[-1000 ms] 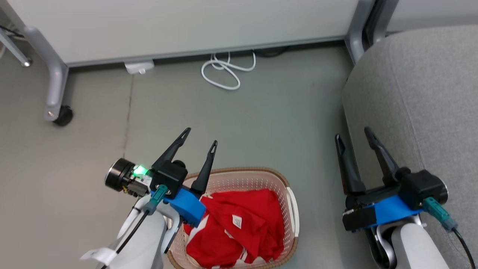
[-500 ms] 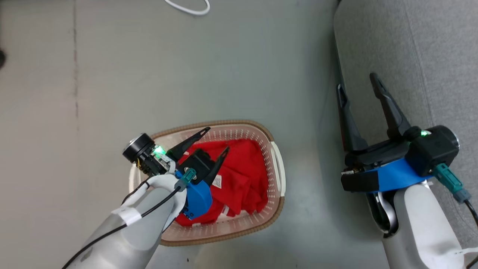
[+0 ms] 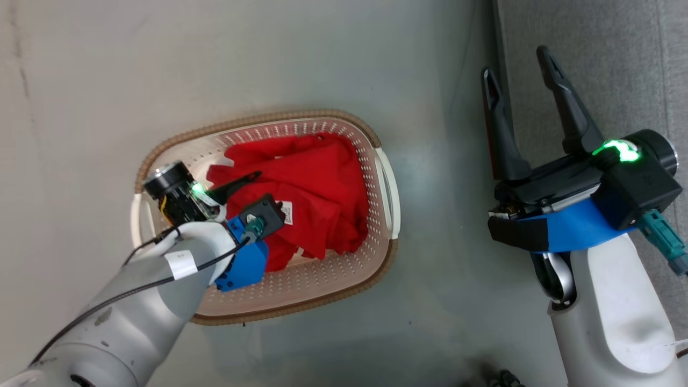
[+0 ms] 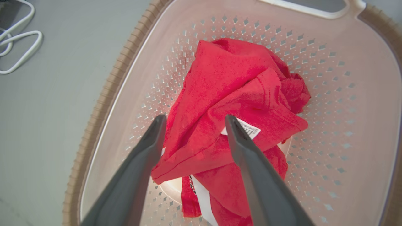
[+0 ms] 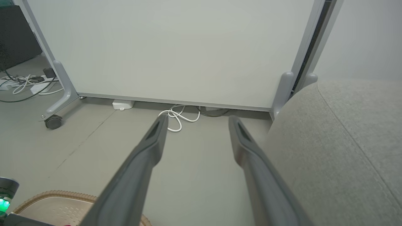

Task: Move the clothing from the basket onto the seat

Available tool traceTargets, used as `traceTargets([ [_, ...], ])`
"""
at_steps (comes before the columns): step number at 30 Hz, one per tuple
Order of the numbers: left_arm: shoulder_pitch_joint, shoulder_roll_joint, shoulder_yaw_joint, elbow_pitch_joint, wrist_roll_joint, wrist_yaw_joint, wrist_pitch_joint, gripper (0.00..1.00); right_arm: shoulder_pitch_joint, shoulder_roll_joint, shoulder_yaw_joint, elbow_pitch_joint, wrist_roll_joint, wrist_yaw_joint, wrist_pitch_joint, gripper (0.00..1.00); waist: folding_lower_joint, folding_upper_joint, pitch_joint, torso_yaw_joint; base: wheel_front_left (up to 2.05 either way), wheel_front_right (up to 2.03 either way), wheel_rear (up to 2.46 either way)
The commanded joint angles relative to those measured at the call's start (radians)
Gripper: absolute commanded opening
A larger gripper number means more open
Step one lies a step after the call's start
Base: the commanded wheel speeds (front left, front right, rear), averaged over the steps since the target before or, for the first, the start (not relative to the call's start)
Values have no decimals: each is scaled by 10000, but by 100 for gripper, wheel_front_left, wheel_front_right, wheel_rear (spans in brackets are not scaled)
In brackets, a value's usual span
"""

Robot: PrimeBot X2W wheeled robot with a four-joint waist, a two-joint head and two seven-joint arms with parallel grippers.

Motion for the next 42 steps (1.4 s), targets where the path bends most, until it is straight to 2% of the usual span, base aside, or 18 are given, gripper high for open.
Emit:
traceTargets([
  [1, -366, 49, -226, 187, -101, 0, -14, 100, -217, -30, -17, -145, -79, 5, -40, 100, -1, 1, 649, -253, 0, 0, 0],
  [9, -1101, 20, -1090, 879, 29, 0, 510, 100, -248, -29, -135, -652, -75, 5, -40, 100, -1, 1, 1636, -446, 0, 0, 0],
  [16, -1367, 19, -1172, 1103, 647, -1, 1171, 100, -191, -29, -147, -1000, -13, 5, -42, 100, -1, 1, 2146, -521, 0, 0, 0],
  [24, -1622, -106, -1172, 1179, 893, -1, 1266, 100, 63, -30, -226, -1337, 114, 5, -40, 100, -1, 1, 2565, -671, 0, 0, 0],
  [25, -1640, -146, -1174, 1188, 877, -2, 1270, 97, 87, -30, -256, -1357, 109, 5, -40, 100, -1, 1, 2587, -657, 0, 0, 0],
  [26, -1610, -198, -1174, 1168, 822, -2, 1231, 15, 101, -29, -280, -1356, 115, 5, -40, 100, -1, 1, 2597, -641, 0, 0, 0],
  [27, -1577, -230, -1173, 1157, 768, -1, 1216, 0, 122, -29, -294, -1337, 106, 5, -40, 100, -1, 1, 2592, -619, 0, 0, 0],
  [36, -1455, -305, -1172, 975, 187, -1, 784, 0, -42, -30, -298, -1179, 94, 5, -40, 100, -1, 1, 2177, -428, 0, 0, 0],
  [42, -1246, -485, -1173, 542, -572, -1, 186, 0, 51, -30, -371, -848, 48, 5, -40, 100, -1, 1, 1148, -89, 0, 0, 0],
])
